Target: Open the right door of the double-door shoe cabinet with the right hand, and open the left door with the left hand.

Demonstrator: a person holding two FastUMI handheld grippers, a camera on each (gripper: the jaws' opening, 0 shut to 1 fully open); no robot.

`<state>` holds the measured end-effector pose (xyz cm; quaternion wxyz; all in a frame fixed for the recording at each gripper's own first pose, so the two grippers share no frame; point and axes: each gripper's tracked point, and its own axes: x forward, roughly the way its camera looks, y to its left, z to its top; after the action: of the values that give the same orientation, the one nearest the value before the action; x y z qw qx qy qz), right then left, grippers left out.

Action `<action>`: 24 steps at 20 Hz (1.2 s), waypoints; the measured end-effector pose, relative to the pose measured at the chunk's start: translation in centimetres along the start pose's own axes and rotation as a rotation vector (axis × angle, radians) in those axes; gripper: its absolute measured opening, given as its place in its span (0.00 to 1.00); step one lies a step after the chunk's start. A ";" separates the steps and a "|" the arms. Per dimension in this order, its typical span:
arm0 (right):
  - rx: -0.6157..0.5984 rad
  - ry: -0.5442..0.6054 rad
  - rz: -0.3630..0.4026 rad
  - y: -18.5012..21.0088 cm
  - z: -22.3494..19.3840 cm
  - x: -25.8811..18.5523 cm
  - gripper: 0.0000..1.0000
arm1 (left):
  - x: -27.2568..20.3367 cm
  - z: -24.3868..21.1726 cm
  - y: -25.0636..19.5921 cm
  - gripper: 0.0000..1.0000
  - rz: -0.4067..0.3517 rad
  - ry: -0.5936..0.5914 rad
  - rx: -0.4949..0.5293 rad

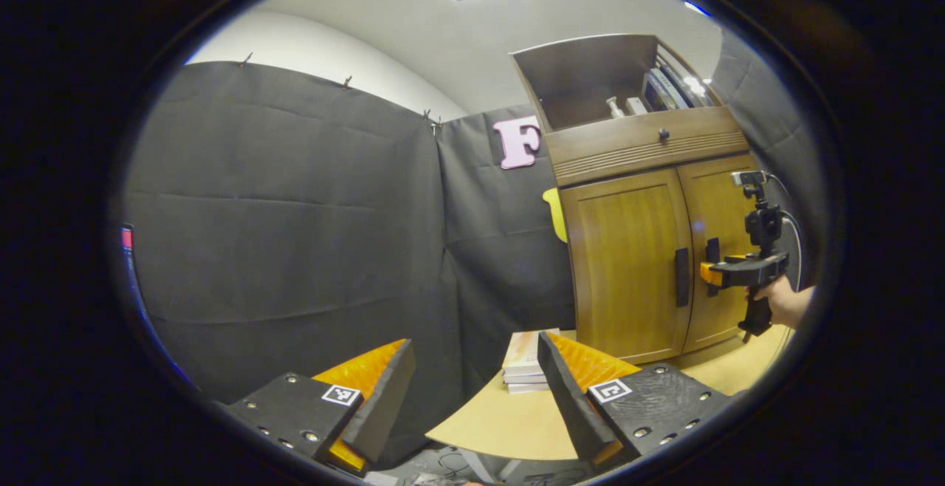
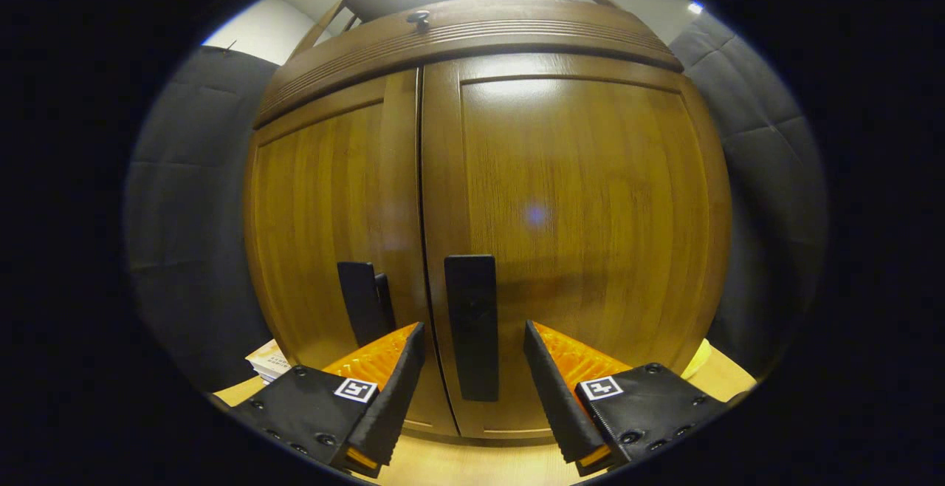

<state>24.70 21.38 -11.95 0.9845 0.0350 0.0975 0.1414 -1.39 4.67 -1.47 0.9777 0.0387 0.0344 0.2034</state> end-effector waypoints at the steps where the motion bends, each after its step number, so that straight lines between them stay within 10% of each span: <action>1: 0.003 -0.001 0.001 0.0 0.0 0.2 0.79 | 0.0 -0.1 0.0 0.99 0.001 0.002 -0.001; 4: 0.022 -0.001 0.000 0.2 -0.2 0.8 0.48 | 0.0 -0.2 0.0 0.96 0.001 0.009 -0.007; 5: 0.028 0.005 -0.011 -0.1 -0.2 1.4 0.55 | 0.0 -0.2 -0.1 0.96 -0.002 0.010 -0.009; 10: 0.000 0.025 -0.007 -0.2 -0.3 1.2 0.18 | 0.2 -0.2 -0.1 0.99 -0.028 0.007 -0.021; 24: 0.009 0.041 0.062 -0.9 -0.6 -5.9 0.18 | 1.3 -0.1 -1.3 0.99 -0.182 -0.049 -0.047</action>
<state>19.26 18.89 -11.56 0.9773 0.0393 0.1171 0.1720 0.29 4.00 -1.77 0.9934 0.0175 0.0091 0.1134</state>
